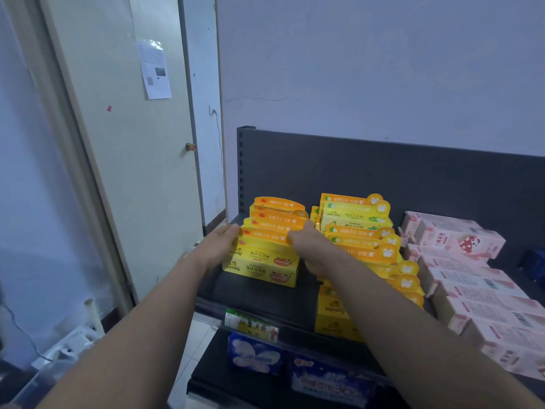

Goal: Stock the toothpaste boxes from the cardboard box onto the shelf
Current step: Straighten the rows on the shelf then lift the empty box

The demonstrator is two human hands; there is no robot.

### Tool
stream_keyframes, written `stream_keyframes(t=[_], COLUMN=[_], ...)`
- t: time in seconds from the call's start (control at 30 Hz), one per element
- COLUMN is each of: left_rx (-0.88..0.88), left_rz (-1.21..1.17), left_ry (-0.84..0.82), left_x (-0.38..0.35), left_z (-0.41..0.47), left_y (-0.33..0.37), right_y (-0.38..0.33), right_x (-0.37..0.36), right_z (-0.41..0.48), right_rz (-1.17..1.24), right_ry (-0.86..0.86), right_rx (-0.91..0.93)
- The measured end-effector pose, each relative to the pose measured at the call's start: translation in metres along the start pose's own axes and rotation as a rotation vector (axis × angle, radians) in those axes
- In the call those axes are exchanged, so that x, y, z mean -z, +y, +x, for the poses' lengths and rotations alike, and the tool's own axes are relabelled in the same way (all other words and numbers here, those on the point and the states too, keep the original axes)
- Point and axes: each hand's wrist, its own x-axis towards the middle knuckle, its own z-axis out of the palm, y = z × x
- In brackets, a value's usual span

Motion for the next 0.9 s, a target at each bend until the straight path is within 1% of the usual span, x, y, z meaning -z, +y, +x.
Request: stream_keyframes(t=[0.1,0.2,0.3,0.4,0.53,0.6,0.67,0.83,0.9], left_rx=[-0.004,0.006,0.007,0.022,0.052,0.03,-0.001,-0.051,-0.014], left_rz=[-0.011,-0.04,-0.082,-0.091,-0.166,-0.14,-0.078,-0.001,-0.005], left_ry=[-0.015,-0.013,-0.013,-0.057,-0.103,-0.134,-0.131,-0.111,-0.12], left_x=[0.002,0.009,0.011,0.01,0.0,0.0,0.004,0.009,0.005], left_z=[0.006,0.015,0.027,0.039,0.047,0.052,0.061,0.084,0.094], left_y=[0.0,-0.003,-0.004,-0.001,0.008,0.007,0.005,0.006,0.007], right_y=[0.006,0.006,0.004,0.002,-0.003,-0.003,-0.003,-0.005,-0.006], right_x=[-0.008,-0.007,0.004,0.011,-0.001,-0.007,-0.007,0.007,0.007], right_z=[0.011,0.018,0.03,0.041,0.051,0.054,0.059,0.081,0.087], right_rz=[0.044,0.107,0.129,0.122,0.165,0.142,0.121,0.091,0.086], right_ry=[-0.055,-0.095,-0.044,-0.012,-0.064,-0.111,-0.12,-0.02,-0.014], right_rx=[-0.083,-0.099,-0.097,-0.098,-0.101,-0.077,-0.056,-0.018,-0.04])
